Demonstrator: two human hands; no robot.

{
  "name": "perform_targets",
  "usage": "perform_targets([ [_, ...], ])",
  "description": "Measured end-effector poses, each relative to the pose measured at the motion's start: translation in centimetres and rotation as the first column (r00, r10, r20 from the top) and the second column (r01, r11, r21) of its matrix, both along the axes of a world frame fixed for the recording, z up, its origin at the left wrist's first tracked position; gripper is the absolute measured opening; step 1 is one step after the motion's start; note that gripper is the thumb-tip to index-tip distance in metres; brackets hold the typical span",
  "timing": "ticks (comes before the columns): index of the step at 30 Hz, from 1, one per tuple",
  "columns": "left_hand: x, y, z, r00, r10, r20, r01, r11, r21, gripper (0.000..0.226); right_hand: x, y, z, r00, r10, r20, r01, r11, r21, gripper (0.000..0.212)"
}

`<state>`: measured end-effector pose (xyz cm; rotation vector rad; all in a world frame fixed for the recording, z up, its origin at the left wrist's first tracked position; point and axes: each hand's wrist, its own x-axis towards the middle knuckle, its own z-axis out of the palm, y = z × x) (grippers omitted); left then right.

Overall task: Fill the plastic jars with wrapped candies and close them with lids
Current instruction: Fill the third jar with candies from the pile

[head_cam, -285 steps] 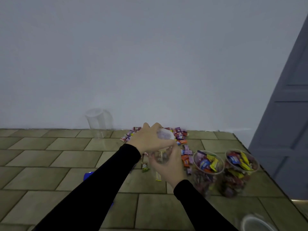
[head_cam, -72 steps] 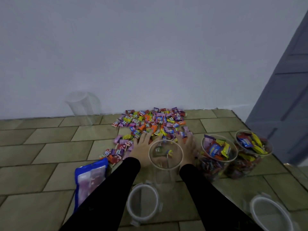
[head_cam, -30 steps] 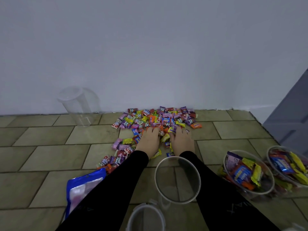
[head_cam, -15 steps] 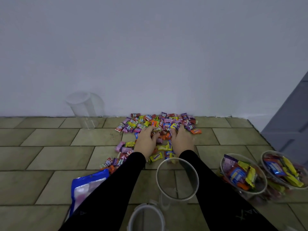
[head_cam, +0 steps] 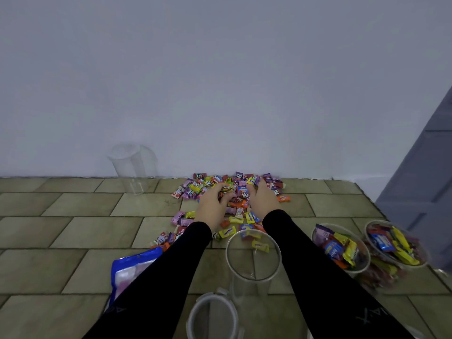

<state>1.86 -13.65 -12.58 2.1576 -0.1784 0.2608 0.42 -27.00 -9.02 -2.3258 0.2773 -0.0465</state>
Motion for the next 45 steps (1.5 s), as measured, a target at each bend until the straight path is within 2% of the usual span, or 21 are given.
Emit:
perform_targets([
  [12,-1.4,0.3,2.7,0.994,0.096,0.059,-0.086,0.983,-0.16,0.028,-2.2,0.2,3.8,0.997,0.06,0.054,-0.063,0.997,0.05,0.031],
  [16,-2.1,0.1,4.5,0.991,0.092,0.1,-0.058,0.951,-0.303,0.025,-4.1,0.3,4.9,0.991,0.088,0.096,-0.099,0.989,0.113,0.026],
  [21,-3.6,-0.8,7.6,0.978,0.128,0.164,-0.04,0.89,-0.455,0.021,-6.9,0.3,6.6,0.971,0.17,0.166,-0.186,0.978,0.09,0.031],
  [24,-5.1,-1.4,8.8,0.979,0.133,0.155,-0.032,0.849,-0.527,0.023,-8.0,0.2,7.4,0.957,0.226,0.184,-0.236,0.971,0.032,0.037],
  [31,-8.6,-2.1,8.7,0.985,0.121,0.125,-0.01,0.757,-0.653,0.02,-11.0,-0.9,8.6,0.925,0.379,0.001,-0.375,0.914,-0.155,0.037],
  [35,-10.1,-2.5,8.4,0.982,0.143,0.12,-0.027,0.742,-0.669,0.02,-12.3,-1.2,9.7,0.901,0.428,-0.073,-0.433,0.872,-0.23,0.04],
  [38,-10.8,-2.8,7.8,0.987,0.125,0.099,-0.03,0.756,-0.654,0.015,-13.1,-1.4,10.2,0.874,0.446,-0.19,-0.485,0.808,-0.333,0.044],
  [41,-11.7,-3.1,7.1,0.989,0.13,0.072,-0.055,0.771,-0.634,0.035,-13.7,-1.4,10.1,0.829,0.453,-0.326,-0.557,0.71,-0.431,0.043],
  [45,-12.4,-3.5,6.8,0.986,0.151,0.069,-0.081,0.798,-0.597,0.039,-13.6,-1.2,9.7,0.819,0.448,-0.359,-0.573,0.677,-0.461,0.041],
])
